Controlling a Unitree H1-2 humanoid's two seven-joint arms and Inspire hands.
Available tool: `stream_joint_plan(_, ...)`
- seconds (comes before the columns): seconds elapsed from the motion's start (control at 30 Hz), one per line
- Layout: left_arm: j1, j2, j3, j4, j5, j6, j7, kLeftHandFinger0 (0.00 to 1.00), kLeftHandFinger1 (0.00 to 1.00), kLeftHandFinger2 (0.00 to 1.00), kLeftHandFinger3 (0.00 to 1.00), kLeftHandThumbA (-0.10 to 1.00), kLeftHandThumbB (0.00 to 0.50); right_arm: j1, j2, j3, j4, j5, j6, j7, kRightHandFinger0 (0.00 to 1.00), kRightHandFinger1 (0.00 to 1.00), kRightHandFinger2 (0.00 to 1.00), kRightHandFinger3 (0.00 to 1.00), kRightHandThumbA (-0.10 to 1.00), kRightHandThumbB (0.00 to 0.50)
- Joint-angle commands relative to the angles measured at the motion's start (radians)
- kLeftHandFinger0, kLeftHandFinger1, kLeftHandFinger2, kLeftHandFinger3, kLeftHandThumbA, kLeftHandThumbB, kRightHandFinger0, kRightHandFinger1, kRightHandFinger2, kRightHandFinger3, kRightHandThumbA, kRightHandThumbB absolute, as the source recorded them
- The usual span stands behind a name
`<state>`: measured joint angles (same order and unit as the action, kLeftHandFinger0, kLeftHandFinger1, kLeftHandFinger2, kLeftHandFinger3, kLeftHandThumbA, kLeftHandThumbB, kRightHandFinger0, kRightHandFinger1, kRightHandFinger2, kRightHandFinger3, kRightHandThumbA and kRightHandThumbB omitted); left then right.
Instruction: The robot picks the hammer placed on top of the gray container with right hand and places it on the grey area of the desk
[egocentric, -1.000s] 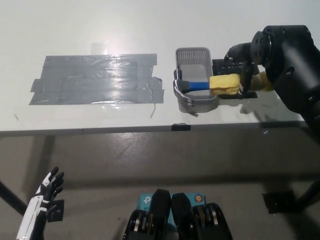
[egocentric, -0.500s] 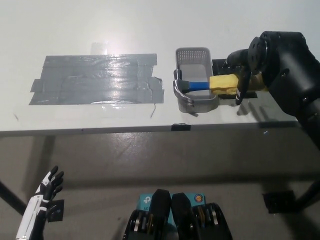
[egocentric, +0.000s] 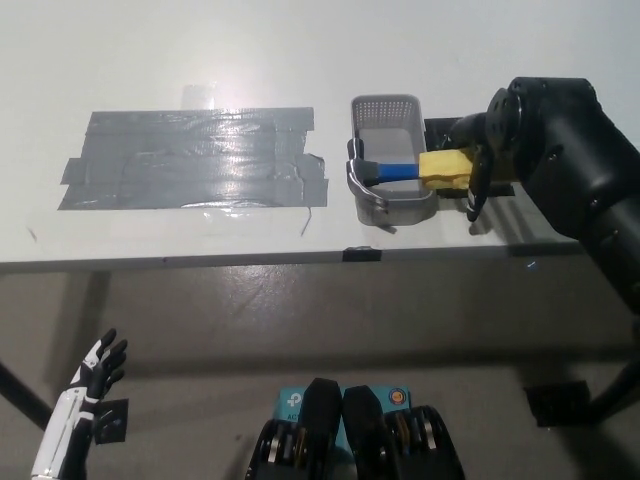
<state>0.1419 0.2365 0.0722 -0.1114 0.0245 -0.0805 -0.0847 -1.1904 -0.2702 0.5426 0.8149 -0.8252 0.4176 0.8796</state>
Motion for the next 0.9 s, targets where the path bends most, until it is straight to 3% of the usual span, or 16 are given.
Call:
stream_joint_plan(0.0, -0.008, 0.019, 0.012, -0.032, 0.006, 0.000, 0.001, 1.00, 1.00, 1.00, 1.00, 1.00, 0.360, -0.084, 0.010, -0.012, 0.009, 0.024, -0.004, -0.068, 1.00, 1.00, 1.00, 1.00, 1.00, 0.393)
stream_joint_plan(0.23, -0.015, 0.020, 0.014, -0.035, 0.000, 0.009, -0.002, 1.00, 1.00, 1.00, 1.00, 1.00, 0.353, -0.071, 0.012, -0.030, 0.015, 0.036, -0.002, -0.128, 1.00, 1.00, 1.00, 1.00, 1.00, 0.404)
stream_joint_plan(0.3, -0.016, 0.021, 0.014, -0.032, 0.003, 0.004, -0.002, 1.00, 1.00, 1.00, 1.00, 1.00, 0.344, -0.041, 0.018, -0.045, -0.012, 0.015, 0.020, -0.242, 1.00, 1.00, 1.00, 1.00, 0.88, 0.410)
stream_joint_plan(0.33, -0.016, 0.021, 0.013, -0.031, 0.008, 0.004, 0.000, 1.00, 1.00, 1.00, 1.00, 1.00, 0.350, -0.025, 0.018, -0.046, -0.022, 0.003, 0.003, -0.308, 0.63, 0.78, 0.89, 1.00, 0.68, 0.367)
stream_joint_plan(0.37, -0.016, 0.021, 0.011, -0.028, 0.016, 0.000, 0.002, 1.00, 1.00, 1.00, 1.00, 1.00, 0.354, 0.008, 0.023, -0.057, -0.023, -0.016, -0.032, -0.466, 0.39, 0.52, 0.66, 0.98, 0.31, 0.249)
stream_joint_plan(0.4, -0.018, 0.021, 0.011, -0.028, 0.013, -0.001, 0.001, 1.00, 1.00, 1.00, 1.00, 1.00, 0.350, 0.016, 0.025, -0.059, -0.016, -0.020, -0.047, -0.515, 0.18, 0.33, 0.49, 0.97, 0.11, 0.232)
stream_joint_plan(0.43, -0.020, 0.023, 0.011, -0.028, 0.010, -0.001, -0.002, 1.00, 1.00, 1.00, 1.00, 1.00, 0.342, 0.032, 0.029, -0.072, -0.001, -0.015, -0.077, -0.601, 0.02, 0.14, 0.30, 0.91, -0.07, 0.224)
stream_joint_plan(0.47, -0.021, 0.024, 0.010, -0.030, 0.016, -0.001, 0.000, 1.00, 1.00, 1.00, 1.00, 1.00, 0.336, 0.053, 0.033, -0.102, 0.009, 0.007, -0.111, -0.684, 0.00, 0.11, 0.23, 0.70, -0.10, 0.249)
stream_joint_plan(0.5, -0.023, 0.023, 0.010, -0.030, 0.019, -0.001, 0.001, 1.00, 1.00, 1.00, 1.00, 1.00, 0.336, 0.061, 0.035, -0.117, 0.015, 0.018, -0.130, -0.725, 0.00, 0.13, 0.25, 0.63, -0.10, 0.247)
stream_joint_plan(0.53, -0.027, 0.023, 0.011, -0.028, 0.018, -0.001, 0.002, 1.00, 1.00, 1.00, 1.00, 1.00, 0.334, 0.072, 0.036, -0.134, 0.023, 0.029, -0.149, -0.772, 0.00, 0.15, 0.27, 0.47, -0.10, 0.248)
stream_joint_plan(0.6, -0.031, 0.025, 0.012, -0.026, 0.006, 0.000, -0.003, 1.00, 1.00, 1.00, 1.00, 1.00, 0.323, 0.087, 0.036, -0.157, 0.055, 0.047, -0.184, -0.849, 0.00, 0.23, 0.42, 0.29, -0.10, 0.234)
stream_joint_plan(0.67, -0.034, 0.026, 0.013, -0.024, -0.006, 0.002, -0.009, 1.00, 1.00, 1.00, 1.00, 1.00, 0.332, 0.090, 0.032, -0.163, 0.069, 0.054, -0.192, -0.862, 0.00, 0.38, 0.66, 0.22, -0.10, 0.228)
stream_joint_plan(0.73, -0.036, 0.028, 0.013, -0.024, 0.005, 0.001, -0.005, 1.00, 1.00, 1.00, 1.00, 1.00, 0.342, 0.096, 0.027, -0.172, 0.079, 0.063, -0.207, -0.880, 0.01, 0.43, 0.75, 0.27, -0.10, 0.232)
stream_joint_plan(0.8, -0.038, 0.029, 0.011, -0.026, 0.006, 0.005, -0.007, 1.00, 1.00, 1.00, 1.00, 1.00, 0.335, 0.099, 0.023, -0.183, 0.078, 0.070, -0.206, -0.882, 0.05, 0.46, 0.75, 0.37, -0.10, 0.240)
stream_joint_plan(0.83, -0.041, 0.029, 0.011, -0.021, 0.008, 0.000, -0.005, 1.00, 1.00, 1.00, 1.00, 1.00, 0.327, 0.099, 0.017, -0.187, 0.079, 0.072, -0.210, -0.879, 0.02, 0.44, 0.73, 0.28, -0.10, 0.227)
stream_joint_plan(0.87, -0.044, 0.029, 0.011, -0.019, 0.009, -0.004, -0.004, 1.00, 1.00, 1.00, 1.00, 1.00, 0.327, 0.098, 0.015, -0.188, 0.081, 0.072, -0.207, -0.878, 0.01, 0.45, 0.75, 0.27, -0.10, 0.224)
